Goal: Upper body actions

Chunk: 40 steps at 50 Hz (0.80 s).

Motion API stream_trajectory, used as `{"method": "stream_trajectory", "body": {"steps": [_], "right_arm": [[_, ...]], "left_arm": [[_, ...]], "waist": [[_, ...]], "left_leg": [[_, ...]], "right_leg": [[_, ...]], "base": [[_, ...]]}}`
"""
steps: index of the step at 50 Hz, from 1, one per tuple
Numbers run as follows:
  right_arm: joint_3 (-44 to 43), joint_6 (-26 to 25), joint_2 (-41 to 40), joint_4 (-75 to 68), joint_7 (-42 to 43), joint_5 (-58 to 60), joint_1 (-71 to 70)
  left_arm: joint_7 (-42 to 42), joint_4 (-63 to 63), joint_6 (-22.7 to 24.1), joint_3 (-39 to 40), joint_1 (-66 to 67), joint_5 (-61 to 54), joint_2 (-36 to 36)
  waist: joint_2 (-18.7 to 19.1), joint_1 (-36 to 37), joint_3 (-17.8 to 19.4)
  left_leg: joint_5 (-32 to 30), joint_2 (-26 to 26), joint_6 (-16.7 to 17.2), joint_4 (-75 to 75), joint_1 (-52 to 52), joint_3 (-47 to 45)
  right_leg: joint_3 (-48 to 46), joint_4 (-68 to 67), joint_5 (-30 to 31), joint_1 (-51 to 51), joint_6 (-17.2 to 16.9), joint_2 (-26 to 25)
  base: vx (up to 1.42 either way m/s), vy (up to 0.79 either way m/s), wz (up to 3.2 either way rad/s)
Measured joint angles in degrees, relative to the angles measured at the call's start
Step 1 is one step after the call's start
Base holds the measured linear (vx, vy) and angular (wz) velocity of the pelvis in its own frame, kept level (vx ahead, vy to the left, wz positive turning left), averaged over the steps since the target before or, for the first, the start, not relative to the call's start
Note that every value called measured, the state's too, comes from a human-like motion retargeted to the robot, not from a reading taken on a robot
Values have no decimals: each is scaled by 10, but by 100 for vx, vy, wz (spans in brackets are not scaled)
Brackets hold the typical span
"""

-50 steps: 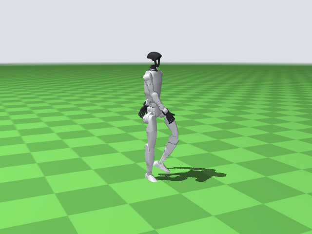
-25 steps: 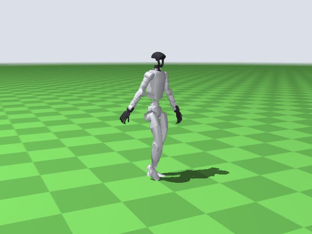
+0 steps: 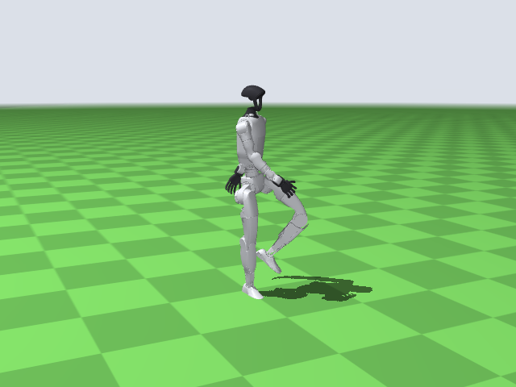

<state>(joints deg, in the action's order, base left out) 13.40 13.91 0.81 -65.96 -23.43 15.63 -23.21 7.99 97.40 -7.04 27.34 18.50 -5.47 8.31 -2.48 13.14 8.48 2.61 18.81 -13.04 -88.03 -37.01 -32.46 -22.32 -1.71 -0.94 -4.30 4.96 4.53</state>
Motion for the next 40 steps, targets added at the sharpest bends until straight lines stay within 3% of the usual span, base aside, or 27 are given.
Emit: {"method": "stream_trajectory", "body": {"steps": [4,8,10,12,13,15,17,18,20,22,25,29,33,35,37,38,40], "right_arm": [[1,3,-2,-14,17,29,34],[-13,0,11,-49,49,101,120],[-41,-15,20,-78,87,150,175],[-78,-33,34,-133,147,165,219],[-100,-44,44,-161,172,162,237],[-144,-70,64,-211,204,137,256],[-193,-78,88,-262,226,88,271],[-212,-77,101,-288,236,59,282],[-235,-89,123,-314,245,1,311],[-240,-120,139,-314,256,-49,350],[-260,-138,151,-314,315,-99,414],[-268,-112,145,-314,367,-124,445],[-254,-130,134,-314,325,-94,427],[-239,-130,127,-314,303,-79,403],[-210,-133,117,-314,280,-61,365],[-190,-135,110,-314,270,-53,345],[-137,-140,95,-314,241,-39,296]], "left_arm": [[10,0,7,-42,-29,25,-1],[26,0,24,-99,-87,56,-11],[21,0,36,-137,-122,67,-18],[18,0,47,-174,-167,76,-30],[24,0,50,-191,-197,79,-37],[41,-12,56,-207,-271,91,-48],[43,-39,71,-223,-343,96,-58],[51,-53,80,-235,-376,93,-60],[78,-96,90,-243,-428,112,-59],[76,-137,101,-239,-451,144,-60],[17,-180,140,-256,-451,183,-72],[-38,-201,178,-307,-441,208,-43],[-26,-184,157,-302,-385,252,-35],[-12,-161,145,-293,-341,249,-39],[1,-134,134,-269,-287,234,-36],[4,-119,128,-252,-256,225,-32],[9,-83,109,-208,-201,206,-24]], "waist": [[-2,-22,-27],[1,-44,-57],[13,-44,-66],[39,-64,-73],[47,-96,-78],[69,-86,-54],[82,-107,-20],[83,-115,-9],[89,-135,15],[92,-161,21],[97,-159,-5],[84,-140,-19],[72,-122,-40],[53,-116,-56],[40,-115,-60],[36,-110,-61],[7,-91,-60]], "left_leg": [[-24,-79,30,161,83,30],[-63,-173,77,480,262,57],[32,-225,98,659,363,68],[60,-216,90,793,429,28],[52,-226,87,820,425,104],[41,-194,90,834,415,100],[36,-181,82,840,414,116],[33,-181,79,842,412,124],[28,-177,73,842,411,136],[26,-167,74,842,408,145],[25,-156,76,842,397,149],[29,-159,81,846,404,126],[40,-173,85,845,413,101],[53,-201,85,833,410,92],[64,-215,91,797,409,88],[59,-219,95,771,409,81],[-6,-215,100,674,404,4]], "right_leg": [[-24,3,-5,-9,-13,10],[-49,-21,-33,-14,-16,10],[-45,-51,-56,-14,-13,-5],[-71,-97,-47,-11,-16,-31],[-114,-124,-10,-4,-28,-29],[-130,-228,100,41,-45,-14],[-106,-362,155,122,-32,3],[-81,-430,147,165,-19,7],[-112,-545,92,212,26,53],[-136,-605,69,240,50,76],[-118,-631,64,282,46,57],[-105,-543,70,238,38,19],[-81,-332,104,121,6,-32],[-77,-198,118,52,-31,-39],[-75,-109,-16,-15,-41,-45],[-117,-71,-63,-43,-25,-42],[-51,-13,-49,-52,2,-24]], "base": [[13,12,62],[23,12,36],[29,12,1],[25,20,75],[2,19,107],[-27,9,-3],[-33,6,36],[-24,12,51],[-15,12,41],[-2,5,37],[18,-4,-16],[7,-8,-46],[4,-2,-52],[9,-1,-24],[8,-6,-10],[13,-1,-44],[2,-2,-86]]}}
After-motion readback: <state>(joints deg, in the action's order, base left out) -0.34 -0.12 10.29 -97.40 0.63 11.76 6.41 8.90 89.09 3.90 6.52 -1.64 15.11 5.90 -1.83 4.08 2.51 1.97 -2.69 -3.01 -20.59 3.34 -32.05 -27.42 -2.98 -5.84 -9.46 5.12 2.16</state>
